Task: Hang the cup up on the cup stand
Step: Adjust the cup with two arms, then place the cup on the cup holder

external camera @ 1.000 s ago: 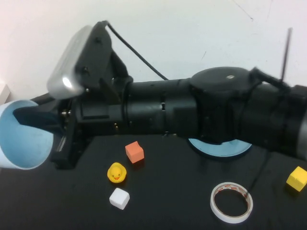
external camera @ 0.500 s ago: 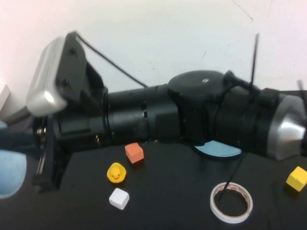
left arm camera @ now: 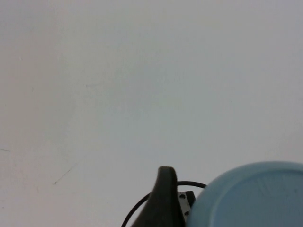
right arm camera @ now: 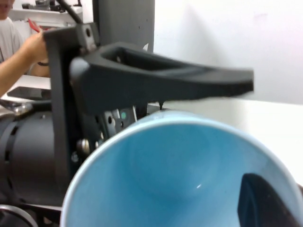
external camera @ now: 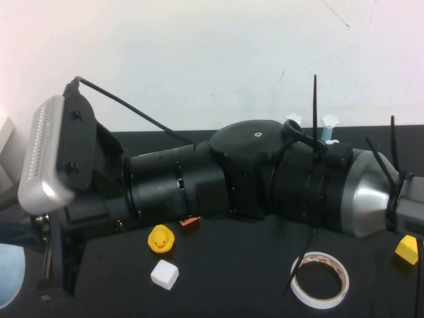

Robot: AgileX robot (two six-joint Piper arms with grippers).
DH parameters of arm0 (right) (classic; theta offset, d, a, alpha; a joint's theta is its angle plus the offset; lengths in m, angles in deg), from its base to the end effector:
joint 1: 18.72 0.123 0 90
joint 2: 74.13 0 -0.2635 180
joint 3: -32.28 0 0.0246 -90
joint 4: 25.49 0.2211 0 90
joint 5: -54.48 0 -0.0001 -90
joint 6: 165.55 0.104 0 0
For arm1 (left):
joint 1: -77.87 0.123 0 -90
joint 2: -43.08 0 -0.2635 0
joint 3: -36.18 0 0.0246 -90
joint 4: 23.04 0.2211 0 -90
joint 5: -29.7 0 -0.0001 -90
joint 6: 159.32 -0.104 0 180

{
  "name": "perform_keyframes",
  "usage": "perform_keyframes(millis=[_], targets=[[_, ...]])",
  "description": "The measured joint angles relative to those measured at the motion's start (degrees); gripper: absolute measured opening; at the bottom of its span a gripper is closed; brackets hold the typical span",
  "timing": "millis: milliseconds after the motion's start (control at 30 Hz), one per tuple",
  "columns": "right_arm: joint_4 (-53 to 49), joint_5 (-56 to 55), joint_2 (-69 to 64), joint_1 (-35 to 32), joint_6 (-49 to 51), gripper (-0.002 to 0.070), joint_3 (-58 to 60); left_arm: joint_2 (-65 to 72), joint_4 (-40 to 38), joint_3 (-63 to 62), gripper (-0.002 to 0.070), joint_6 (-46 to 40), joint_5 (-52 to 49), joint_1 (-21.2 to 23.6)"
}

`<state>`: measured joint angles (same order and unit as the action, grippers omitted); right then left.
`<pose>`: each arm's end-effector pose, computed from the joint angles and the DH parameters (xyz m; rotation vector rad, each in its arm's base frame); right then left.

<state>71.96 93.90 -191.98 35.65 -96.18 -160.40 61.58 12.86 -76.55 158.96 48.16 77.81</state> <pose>0.1929 0.3817 0.3091 -1.3935 1.1898 1.1300 0.0652 -0.0193 0.2813 -0.9996 1.0228 -1.6573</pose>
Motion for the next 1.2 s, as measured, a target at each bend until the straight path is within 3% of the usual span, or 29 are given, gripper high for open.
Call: perform_keyframes(millis=[100, 300, 367, 533, 633, 867, 1100, 1200], targets=[[0.24, 0.23, 0.00, 0.00, -1.81, 0.0017, -0.13, 0.00, 0.08, 0.00, 0.0562, -0.60, -0.28, 0.00], [-0.12, 0.35, 0.00, 0.00, -3.16, 0.0045, -0.13, 0.00, 0.08, 0.00, 0.0562, -1.10, -0.17, 0.00], [-1.99, 0.35, 0.00, 0.00, -3.09, 0.0094, -0.13, 0.00, 0.08, 0.00, 0.0562, -1.66, -0.17, 0.00], [-9.80, 0.13, 0.57, 0.00, 0.57, 0.0300, -0.13, 0.00, 0.08, 0.00, 0.0561, -3.87, -0.39, 0.00], [-16.38, -0.92, 2.56, -0.11, 4.27, 0.0356, -0.13, 0.00, 0.12, -0.27, 0.0561, -8.08, -0.39, 0.00], [-37.17, -1.90, 9.66, -2.27, 21.89, 0.0378, -0.13, 0.13, 5.50, -6.43, 0.0561, -24.74, -1.37, 0.00], [-57.00, 2.55, 15.65, -8.60, 43.89, 0.0364, -0.13, 5.64, 26.93, -13.04, 0.0560, -39.50, -2.62, 0.00], [-67.89, 9.70, 18.53, -11.59, 55.29, 0.0280, -0.13, 9.16, 35.35, -15.61, 0.0560, -46.72, -0.84, 0.00]])
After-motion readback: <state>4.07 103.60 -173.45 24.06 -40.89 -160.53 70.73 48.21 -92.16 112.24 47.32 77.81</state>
